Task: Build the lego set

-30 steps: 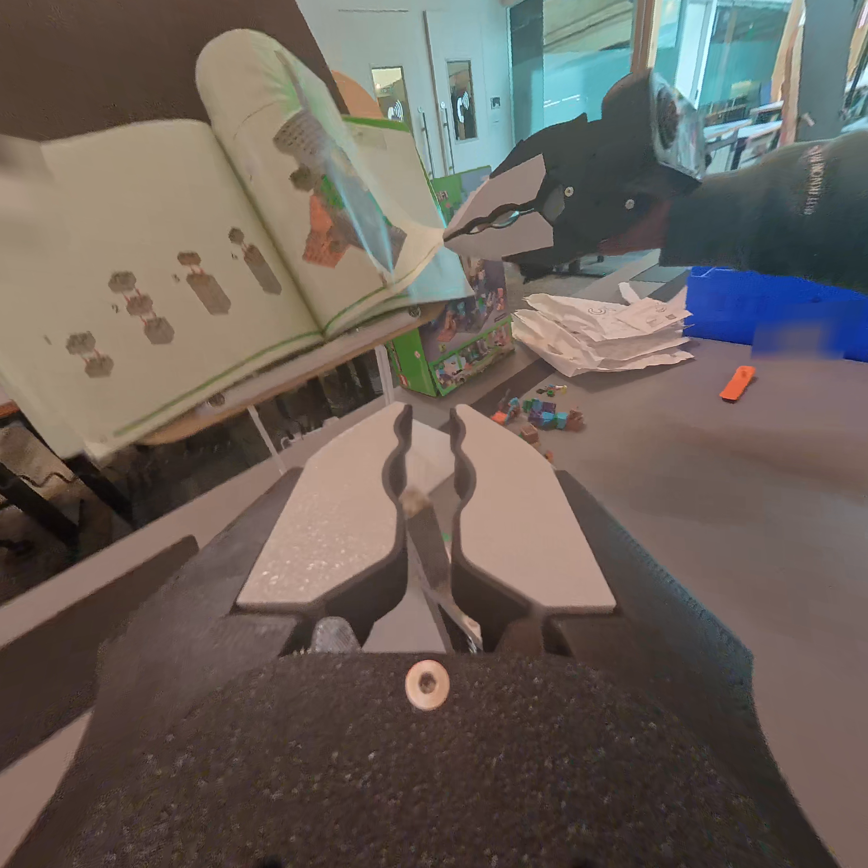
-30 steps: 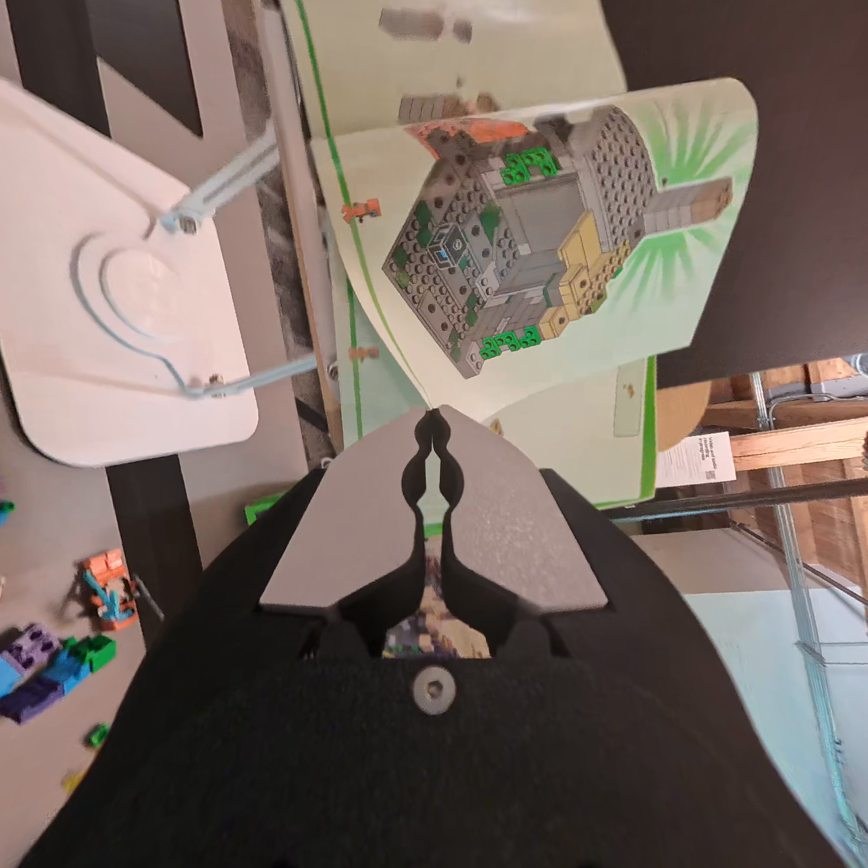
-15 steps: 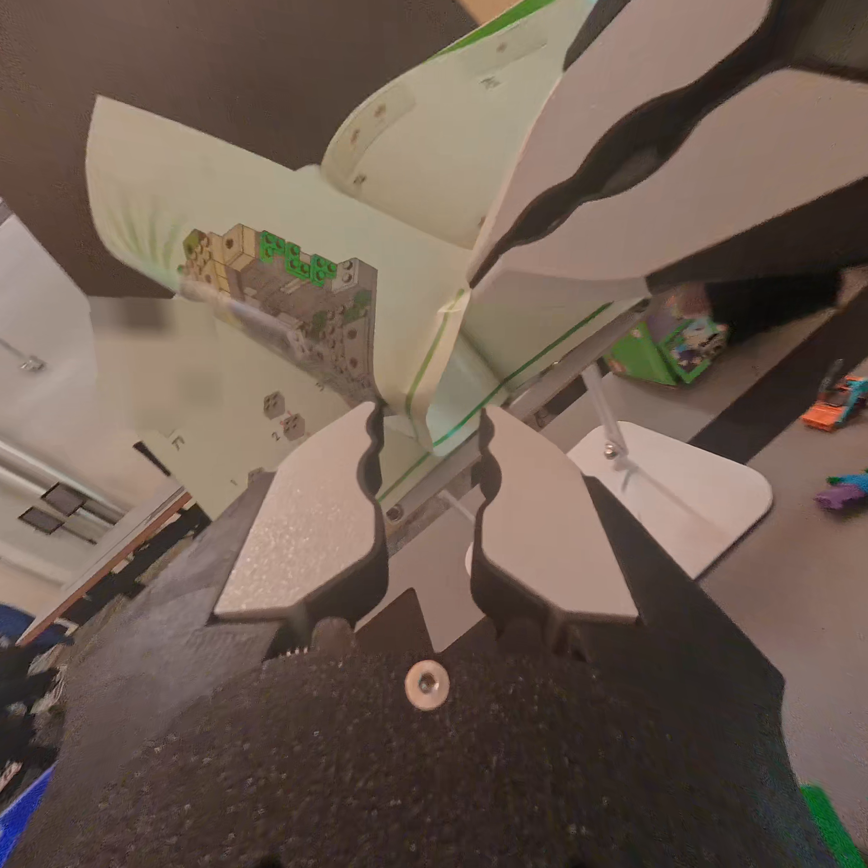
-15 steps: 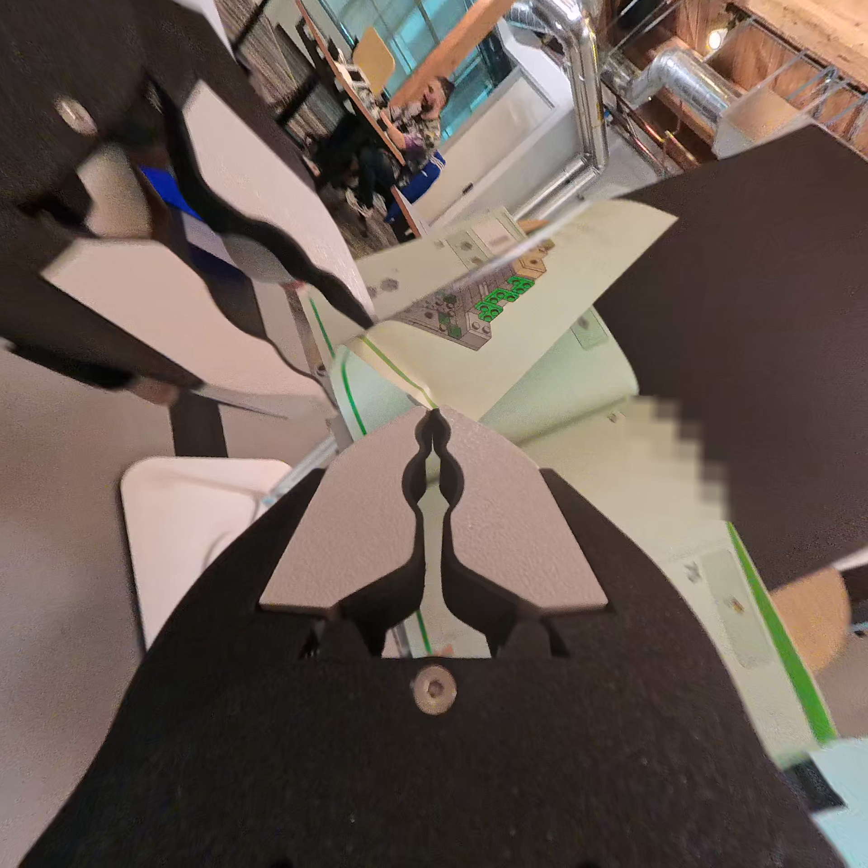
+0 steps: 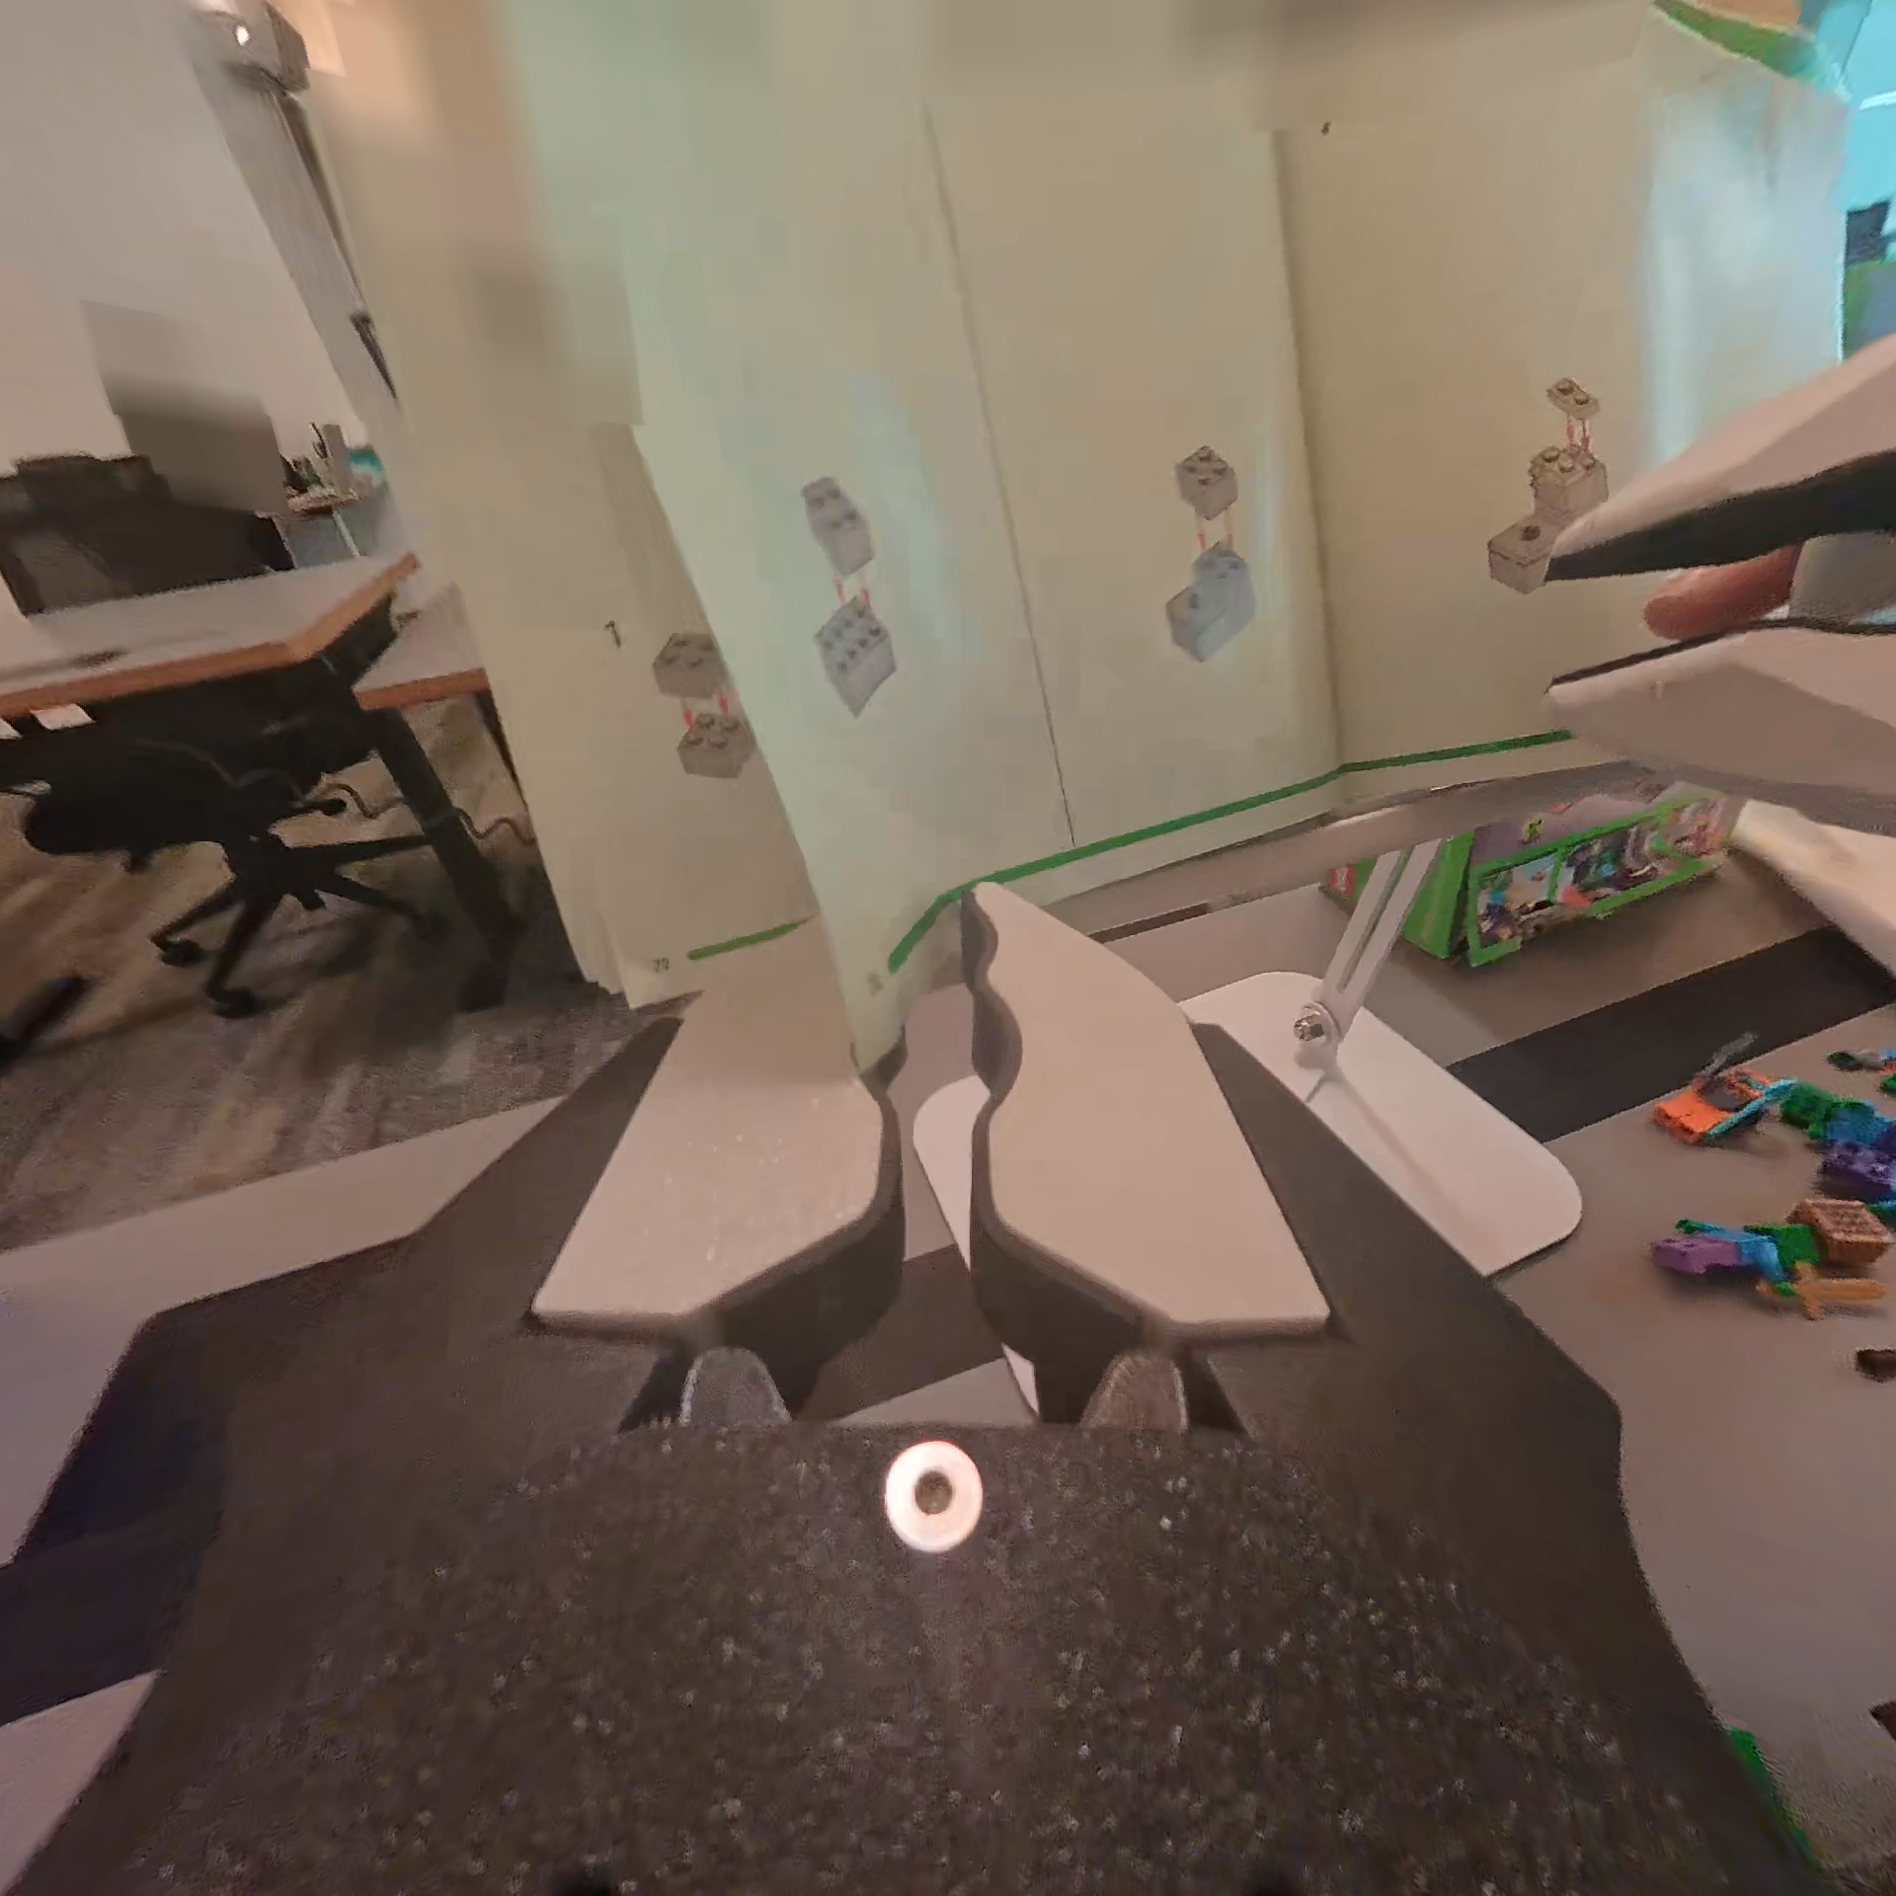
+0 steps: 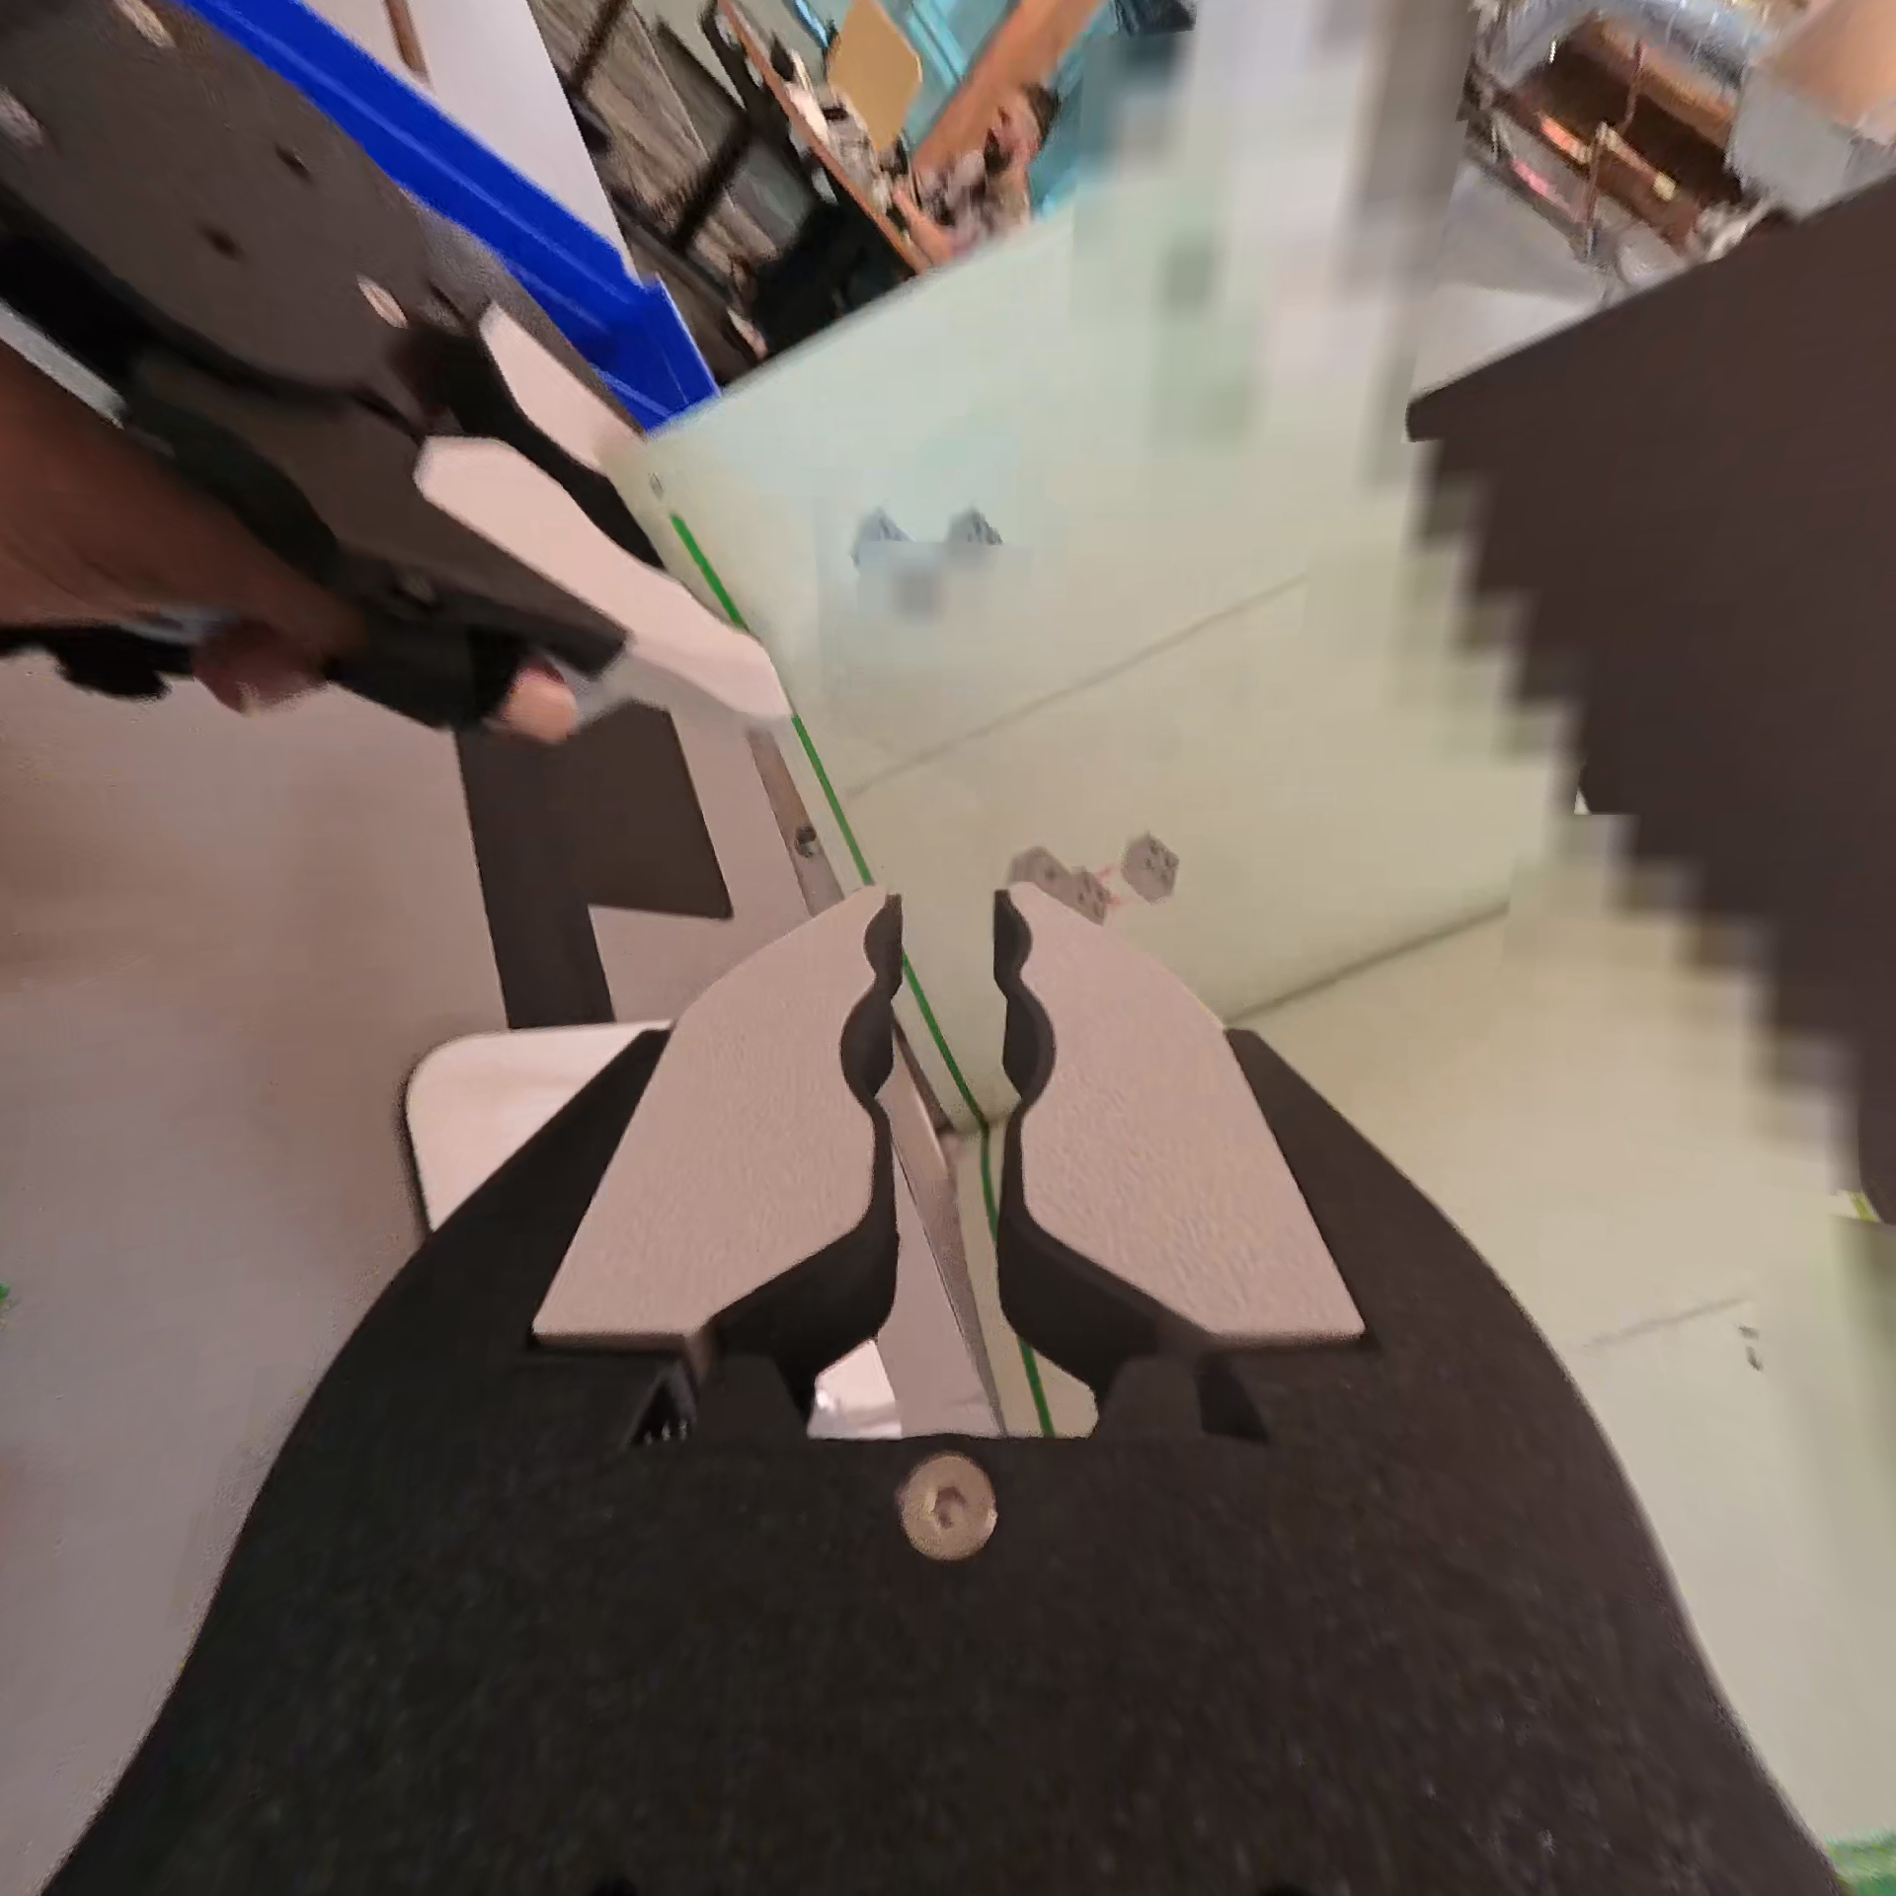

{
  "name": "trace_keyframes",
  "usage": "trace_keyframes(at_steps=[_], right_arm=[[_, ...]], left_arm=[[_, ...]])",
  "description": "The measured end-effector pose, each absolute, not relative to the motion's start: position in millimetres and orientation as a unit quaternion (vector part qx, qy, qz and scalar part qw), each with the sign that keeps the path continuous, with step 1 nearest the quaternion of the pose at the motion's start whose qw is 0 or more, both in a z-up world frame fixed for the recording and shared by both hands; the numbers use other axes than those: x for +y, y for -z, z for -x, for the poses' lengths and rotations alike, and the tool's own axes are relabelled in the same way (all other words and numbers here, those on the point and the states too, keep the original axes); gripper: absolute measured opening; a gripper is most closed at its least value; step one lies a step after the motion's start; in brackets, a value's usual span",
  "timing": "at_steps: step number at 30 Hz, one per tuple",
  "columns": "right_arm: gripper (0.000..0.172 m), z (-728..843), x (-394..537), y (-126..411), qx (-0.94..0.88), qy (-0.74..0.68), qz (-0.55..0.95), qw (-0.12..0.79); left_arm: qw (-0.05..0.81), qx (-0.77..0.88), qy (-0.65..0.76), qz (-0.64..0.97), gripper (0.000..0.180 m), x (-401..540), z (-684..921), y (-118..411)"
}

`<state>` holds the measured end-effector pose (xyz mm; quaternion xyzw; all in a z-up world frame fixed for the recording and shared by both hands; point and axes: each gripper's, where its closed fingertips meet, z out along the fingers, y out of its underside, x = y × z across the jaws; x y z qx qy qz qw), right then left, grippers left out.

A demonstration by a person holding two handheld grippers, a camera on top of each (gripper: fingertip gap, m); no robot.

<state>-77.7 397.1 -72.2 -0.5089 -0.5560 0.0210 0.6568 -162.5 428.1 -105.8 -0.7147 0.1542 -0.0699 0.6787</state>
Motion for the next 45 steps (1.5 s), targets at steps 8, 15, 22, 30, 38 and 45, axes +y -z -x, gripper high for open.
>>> trace_keyframes(at_steps=[8, 15, 22, 30, 38, 45], right_arm=[[0.016, 43.5, 431.0, 94.5, -0.536, 0.05, 0.564, 0.626], [0.016, 32.2, 434.0, 102.9, -0.535, 0.075, 0.573, 0.616], [0.015, 27.1, 429.6, 103.8, -0.535, 0.083, 0.577, 0.611], [0.014, 24.5, 420.8, 100.8, -0.535, 0.084, 0.575, 0.613], [0.006, 36.8, 434.1, 87.4, -0.543, 0.152, 0.581, 0.587], [0.0, 73.3, 463.1, 100.5, -0.608, 0.273, 0.535, 0.519]], left_arm=[[0.672, 0.114, 0.111, 0.723, 0.004, 430.9, 187.1, 112.0], [0.673, 0.099, 0.116, 0.724, 0.001, 431.8, 207.8, 109.7], [0.671, 0.087, 0.112, 0.728, 0.0, 430.4, 218.7, 108.5], [0.67, 0.041, 0.096, 0.735, 0.0, 422.6, 245.3, 102.7], [0.698, 0.102, 0.109, 0.7, 0.0, 383.7, 208.0, 77.7], [0.657, 0.252, 0.097, 0.704, 0.0, 383.4, 138.5, 89.0]])
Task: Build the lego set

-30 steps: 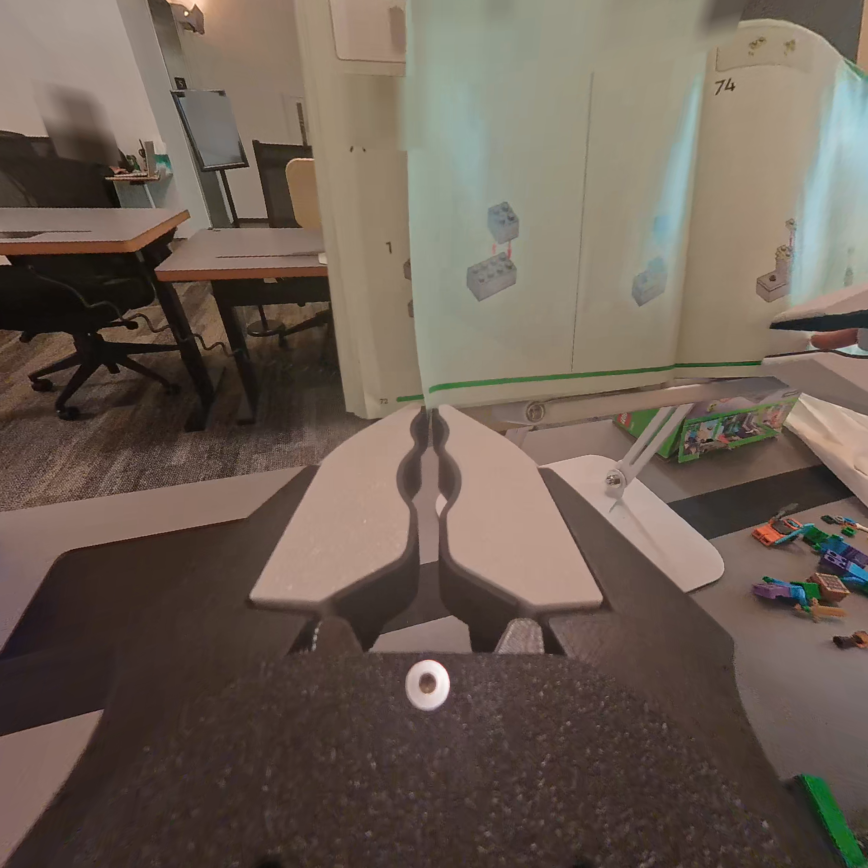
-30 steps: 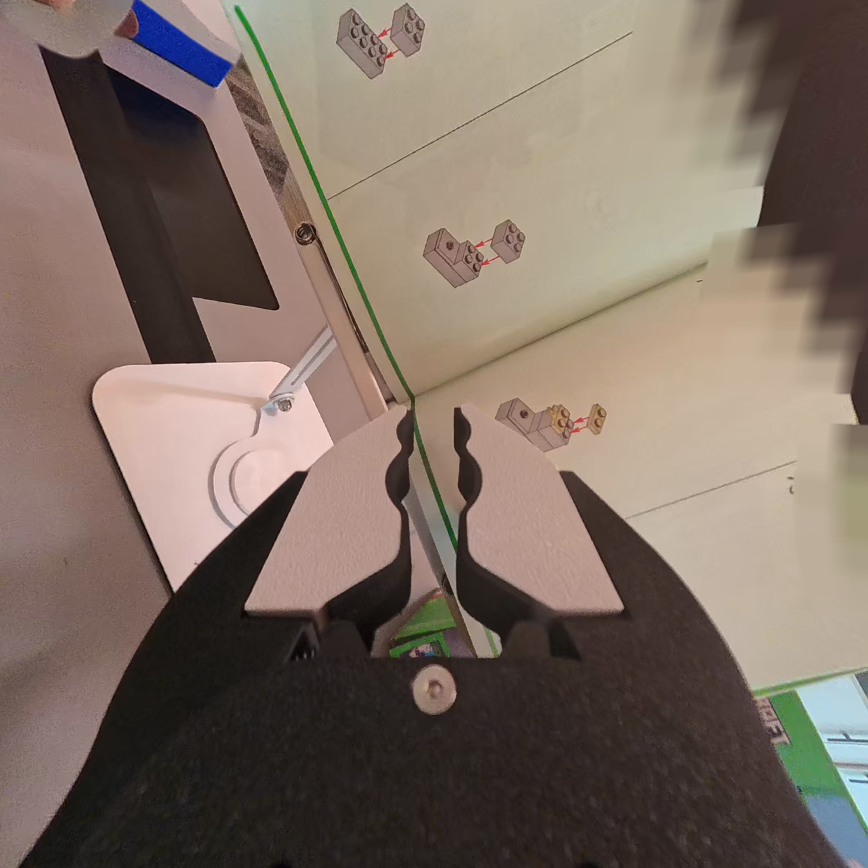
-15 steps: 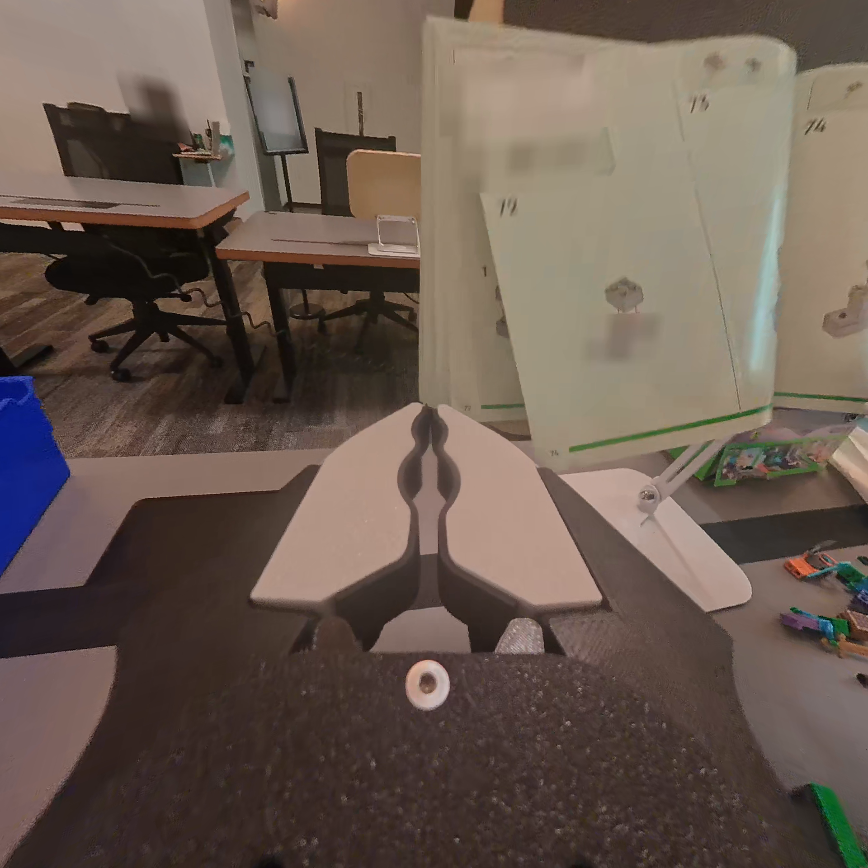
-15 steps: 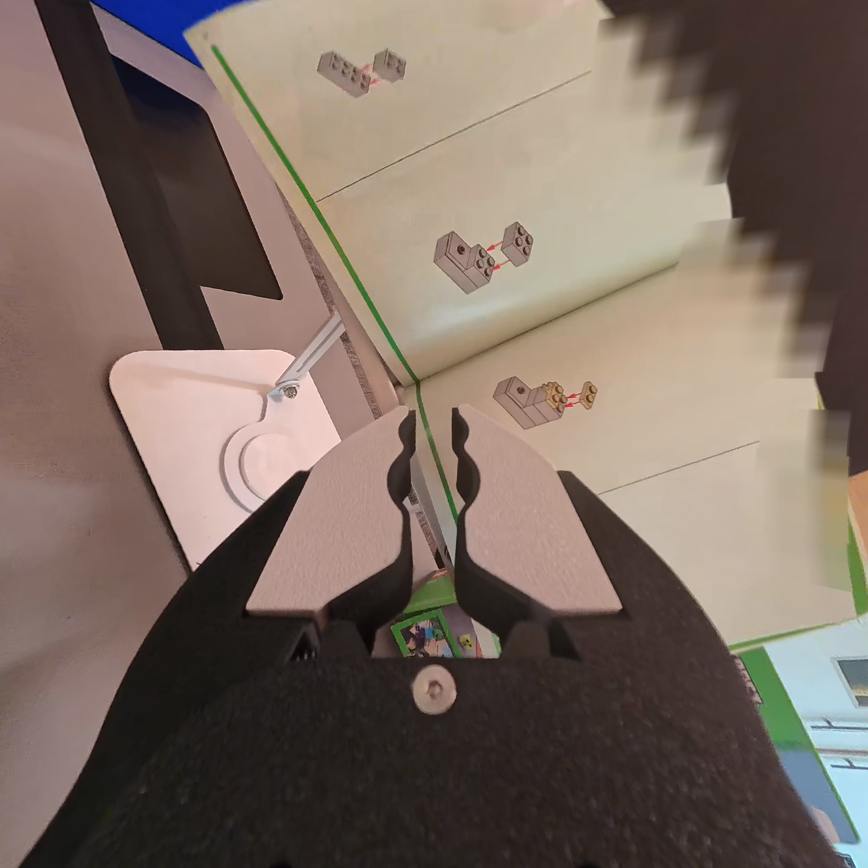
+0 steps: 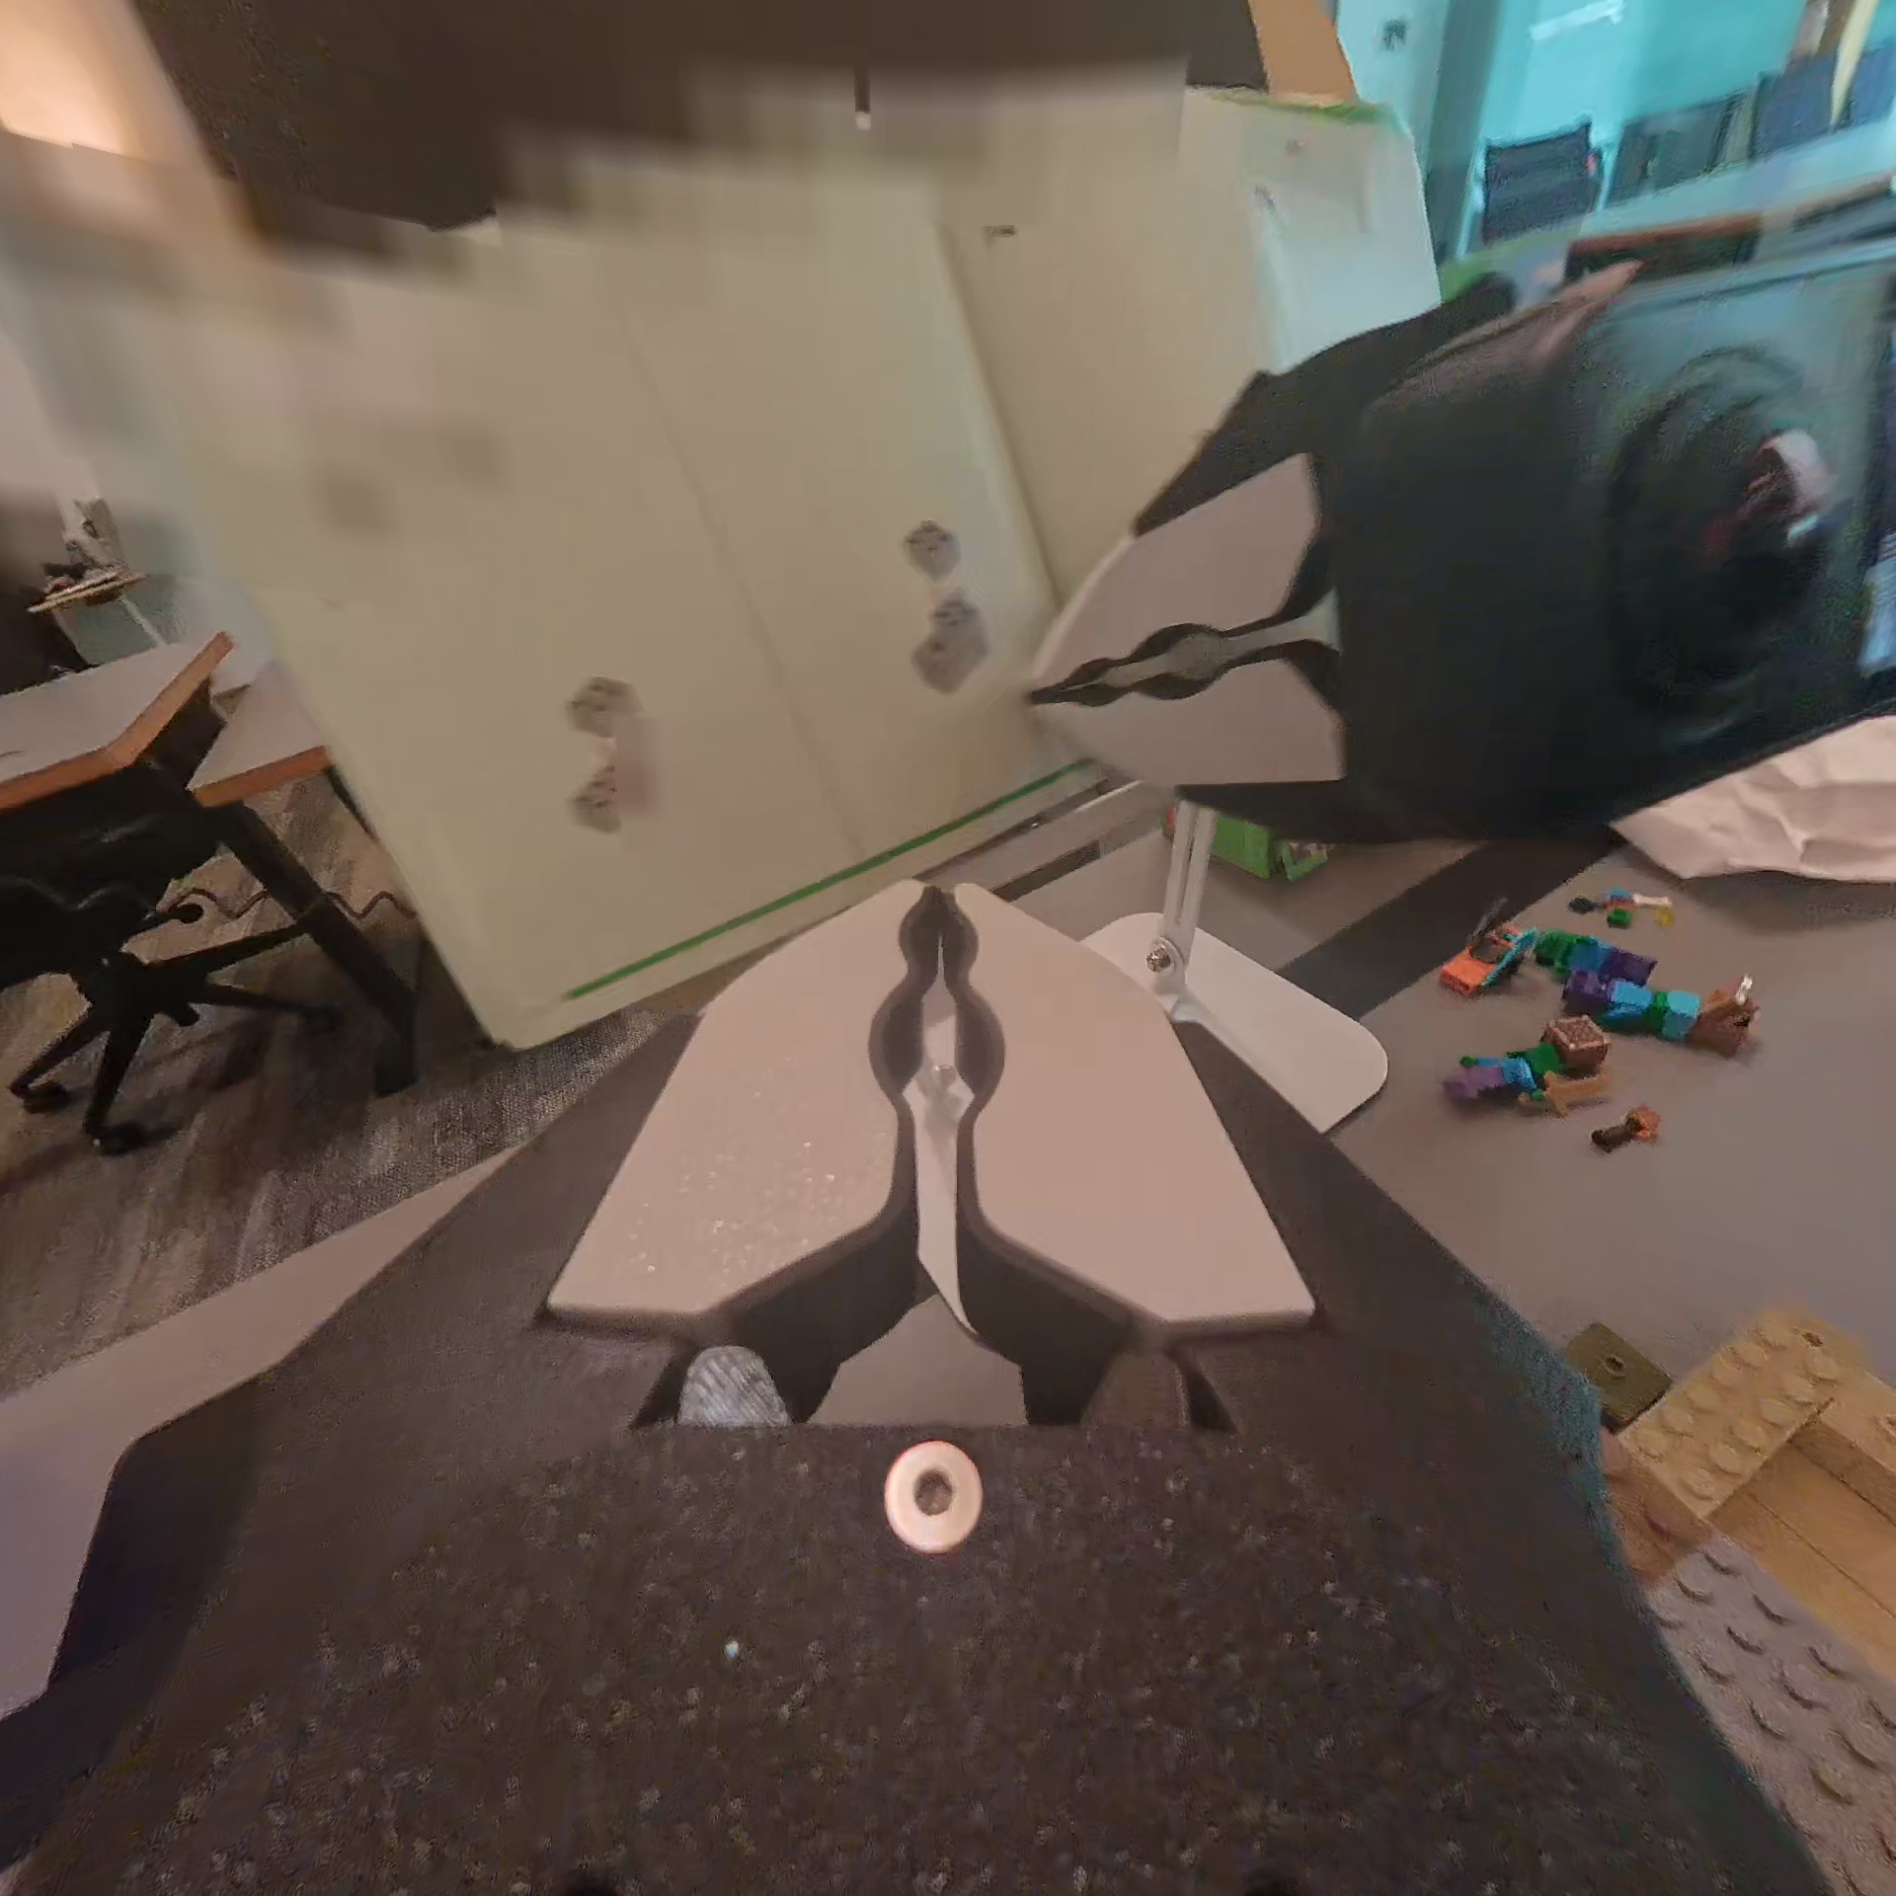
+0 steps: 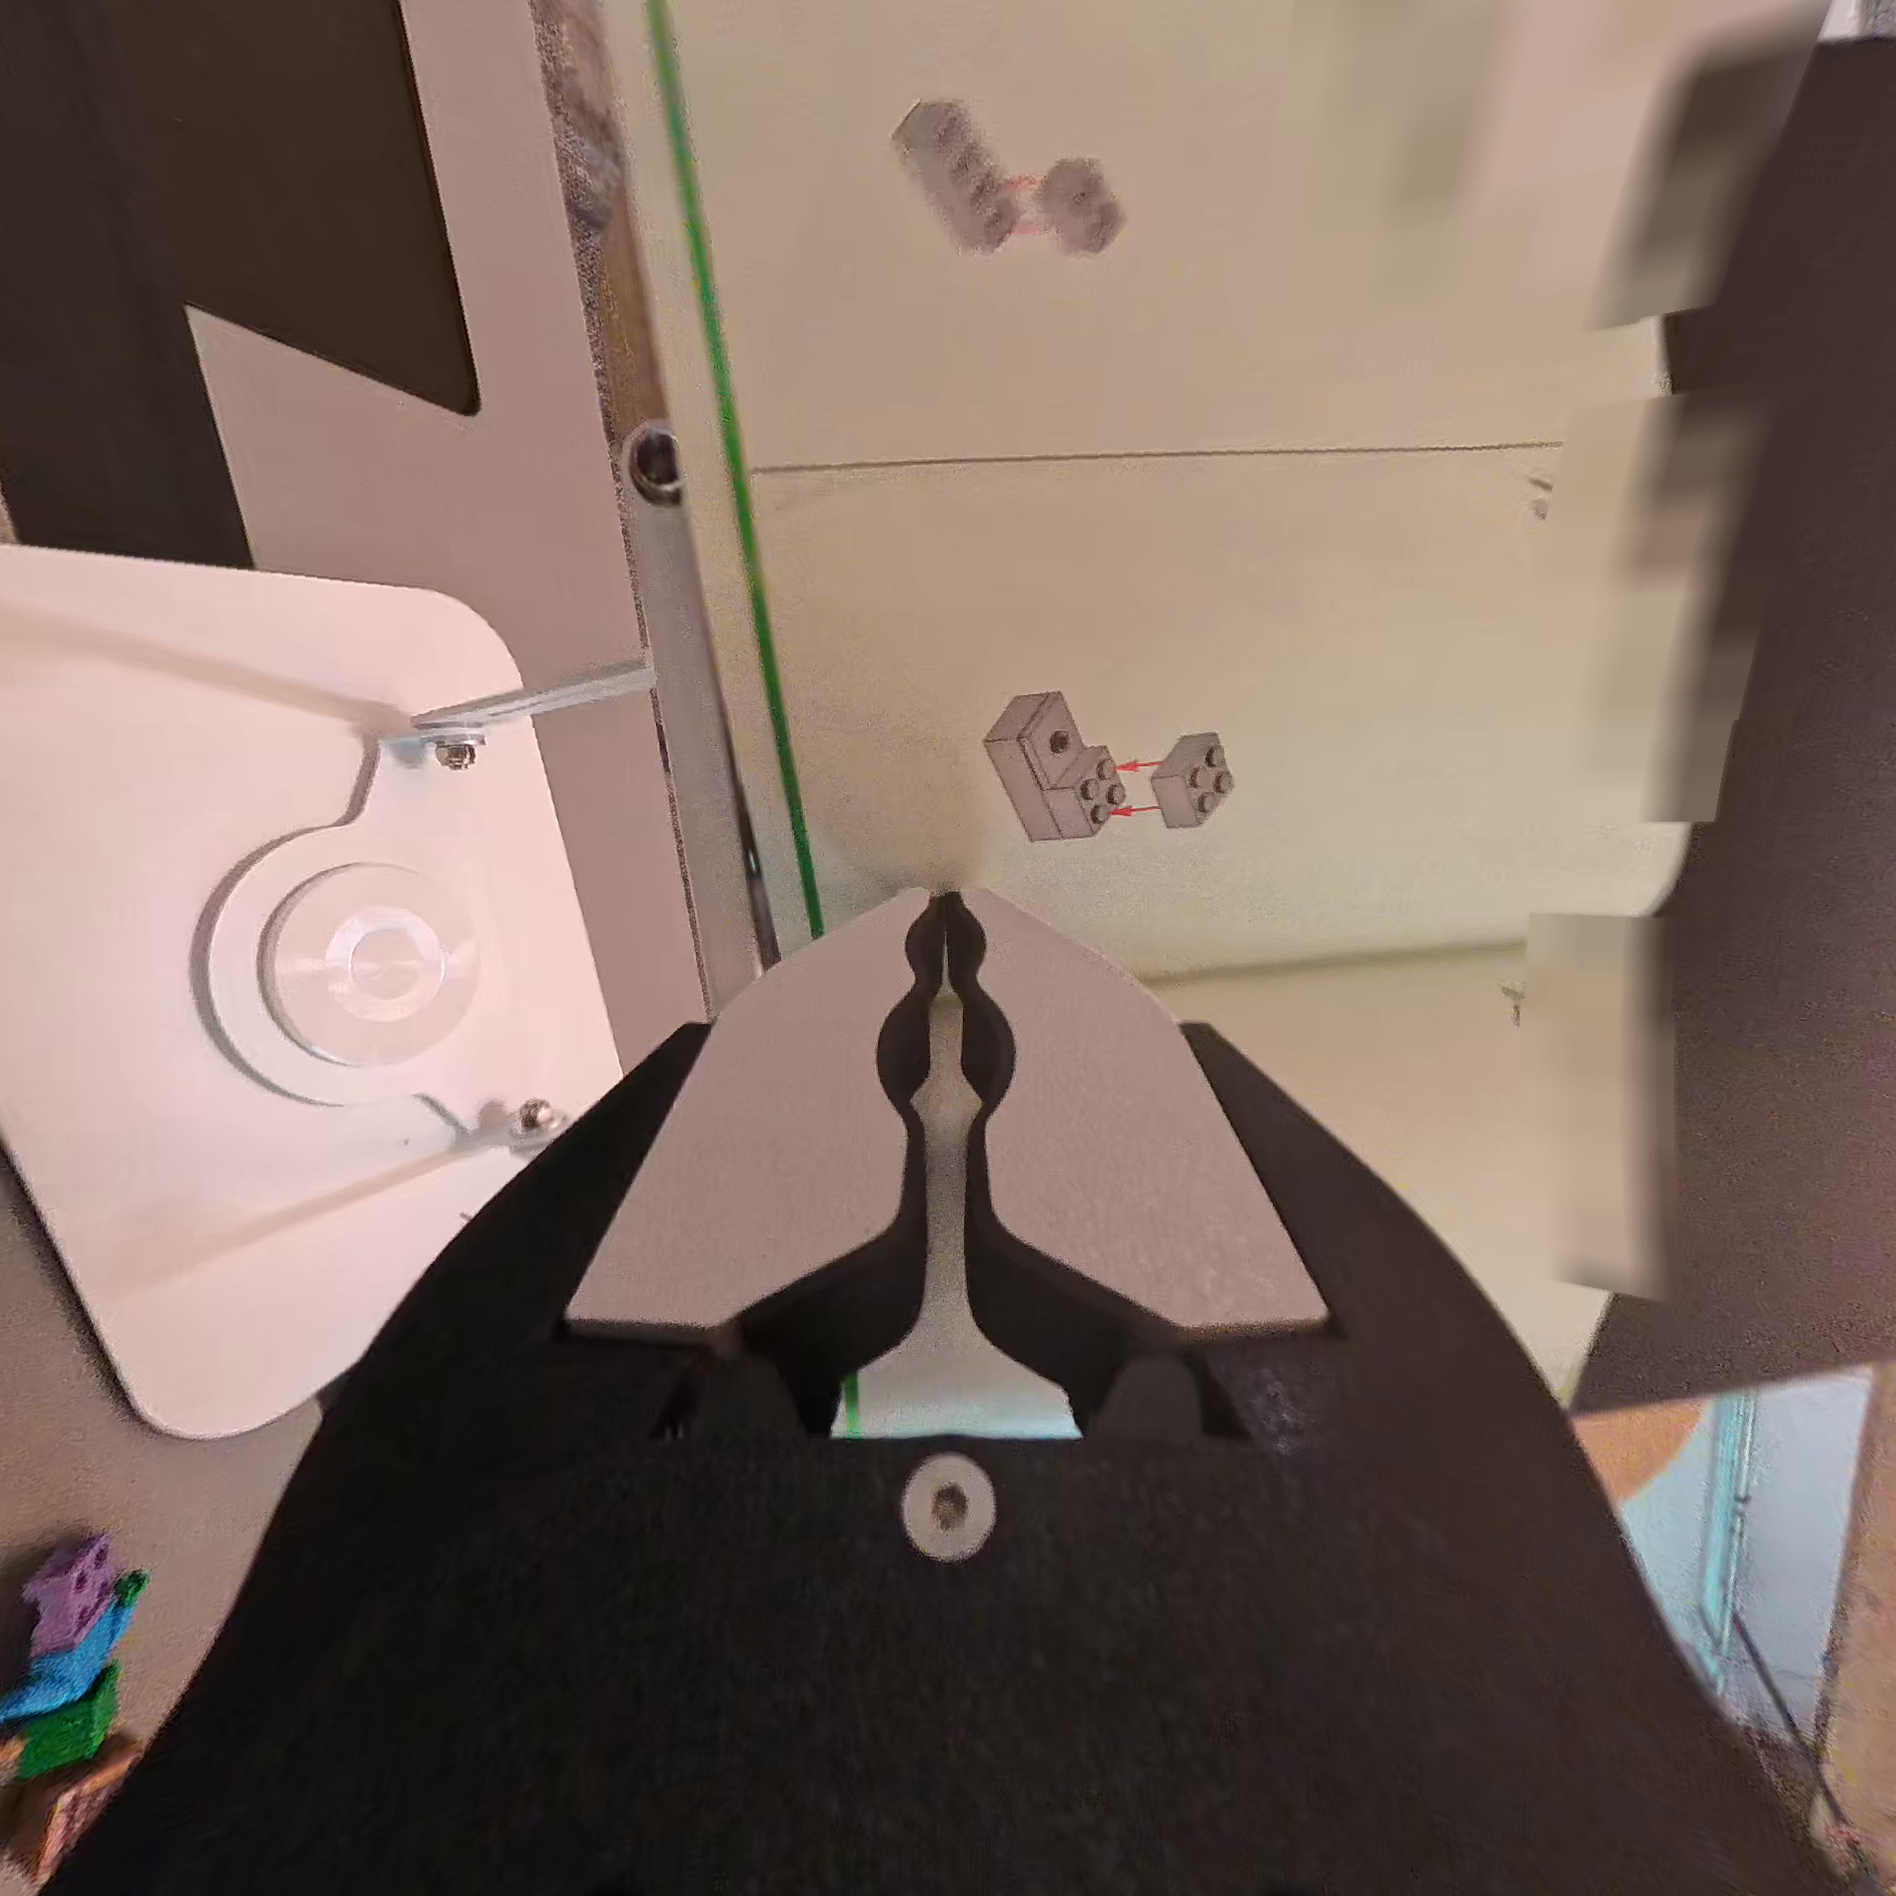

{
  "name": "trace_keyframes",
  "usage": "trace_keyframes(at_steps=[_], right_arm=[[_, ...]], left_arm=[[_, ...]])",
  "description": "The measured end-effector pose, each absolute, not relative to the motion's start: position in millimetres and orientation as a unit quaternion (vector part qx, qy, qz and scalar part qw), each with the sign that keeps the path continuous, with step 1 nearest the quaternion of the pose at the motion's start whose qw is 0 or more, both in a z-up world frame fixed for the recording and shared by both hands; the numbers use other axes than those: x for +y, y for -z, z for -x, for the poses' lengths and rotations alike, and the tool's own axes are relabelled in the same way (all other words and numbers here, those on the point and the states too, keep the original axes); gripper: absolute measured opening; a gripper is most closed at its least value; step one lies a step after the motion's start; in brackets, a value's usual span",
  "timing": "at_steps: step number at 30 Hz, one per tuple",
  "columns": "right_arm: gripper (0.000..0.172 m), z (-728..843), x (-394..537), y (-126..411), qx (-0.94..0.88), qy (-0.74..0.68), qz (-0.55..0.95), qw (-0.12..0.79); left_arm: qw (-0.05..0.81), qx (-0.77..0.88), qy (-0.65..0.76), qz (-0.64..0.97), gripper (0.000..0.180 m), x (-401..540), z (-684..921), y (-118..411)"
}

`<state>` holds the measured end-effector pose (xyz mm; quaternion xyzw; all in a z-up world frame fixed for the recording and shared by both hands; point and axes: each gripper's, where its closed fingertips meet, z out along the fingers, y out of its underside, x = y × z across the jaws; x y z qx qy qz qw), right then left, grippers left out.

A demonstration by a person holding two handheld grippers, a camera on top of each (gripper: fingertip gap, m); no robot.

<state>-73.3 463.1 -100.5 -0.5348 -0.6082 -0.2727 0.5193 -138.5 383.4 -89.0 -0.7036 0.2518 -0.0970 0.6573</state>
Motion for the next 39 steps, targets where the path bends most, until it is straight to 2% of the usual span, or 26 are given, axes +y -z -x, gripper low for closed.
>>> trace_keyframes(at_steps=[4, 10, 16, 24, 29, 39], right_arm=[[0.0, 88.4, 473.3, 105.4, -0.605, 0.241, 0.542, 0.531], [0.0, 63.8, 474.9, 66.9, -0.5, 0.117, 0.607, 0.606], [0.0, 36.2, 485.6, 84.7, -0.484, 0.096, 0.659, 0.568], [0.0, 32.9, 473.9, 119.5, -0.565, 0.103, 0.657, 0.487], [0.0, 5.1, 470.7, 125.3, -0.575, 0.118, 0.669, 0.456], [0.0, -96.4, 471.3, 129.1, -0.497, 0.115, 0.72, 0.471]], left_arm=[[0.636, 0.292, 0.099, 0.707, 0.0, 403.6, 112.2, 88.0], [0.614, 0.379, 0.097, 0.686, 0.0, 434.7, 64.9, 75.5], [0.551, 0.452, 0.069, 0.698, 0.0, 455.5, 33.8, 94.7], [0.468, 0.494, 0.014, 0.733, 0.0, 462.9, 65.1, 132.0], [0.46, 0.467, -0.003, 0.755, 0.0, 465.6, 94.0, 132.0], [0.478, 0.334, 0.03, 0.812, 0.0, 469.8, 175.5, 130.5]])
